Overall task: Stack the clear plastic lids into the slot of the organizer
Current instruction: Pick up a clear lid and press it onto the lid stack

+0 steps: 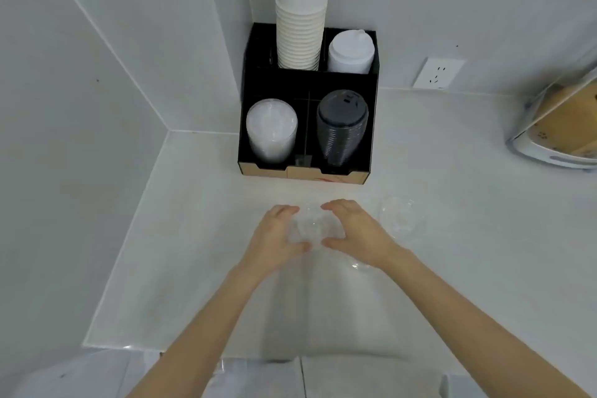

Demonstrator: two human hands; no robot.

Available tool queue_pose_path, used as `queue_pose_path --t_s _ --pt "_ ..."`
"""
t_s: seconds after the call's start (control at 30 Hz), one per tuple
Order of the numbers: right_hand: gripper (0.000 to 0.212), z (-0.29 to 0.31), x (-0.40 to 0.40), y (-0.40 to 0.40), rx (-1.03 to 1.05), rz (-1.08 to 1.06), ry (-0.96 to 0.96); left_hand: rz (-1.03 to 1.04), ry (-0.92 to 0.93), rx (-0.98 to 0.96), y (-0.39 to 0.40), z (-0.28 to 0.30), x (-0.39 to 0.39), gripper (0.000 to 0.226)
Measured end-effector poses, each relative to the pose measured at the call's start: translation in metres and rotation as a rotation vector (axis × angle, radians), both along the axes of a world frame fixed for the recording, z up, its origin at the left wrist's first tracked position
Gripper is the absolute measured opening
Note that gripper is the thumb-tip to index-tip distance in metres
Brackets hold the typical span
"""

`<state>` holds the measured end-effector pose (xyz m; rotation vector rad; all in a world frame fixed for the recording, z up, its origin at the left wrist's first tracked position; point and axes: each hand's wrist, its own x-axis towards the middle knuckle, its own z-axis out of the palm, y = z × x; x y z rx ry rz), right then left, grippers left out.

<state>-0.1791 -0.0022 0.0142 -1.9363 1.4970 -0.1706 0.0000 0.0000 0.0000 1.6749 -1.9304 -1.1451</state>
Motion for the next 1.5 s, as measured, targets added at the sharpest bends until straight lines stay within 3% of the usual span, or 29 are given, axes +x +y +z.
queue_pose_path --t_s 0.13,0.3,0.73,1.0,1.17,1.5 --pt "0.080 -0.015 0.006 0.002 -0.023 -0.013 0.017 -0.029 -0.027 0.016 0.003 -0.014 0.002 0.085" --pt "0.088 -0.032 0.006 0.002 -0.050 -0.037 0.082 -0.062 -0.015 -0.019 0.004 -0.029 0.002 0.084" --pt "0.068 -0.037 0.006 0.003 -0.109 -0.064 0.026 -0.077 -0.055 -0.128 -0.003 -0.025 -0.002 0.074" --pt "0.067 0.003 0.010 -0.020 -0.139 -0.031 -0.112 -0.031 0.028 -0.150 -0.024 0.007 0.016 0.074" --pt "0.066 0.033 0.023 -0.048 -0.235 0.008 -0.180 0.043 0.087 -0.281 -0.045 0.035 0.031 0.071" --pt "0.068 0.053 0.065 -0.103 -0.313 -0.043 -0.293 0.074 0.017 -0.394 -0.103 0.072 0.058 0.069"
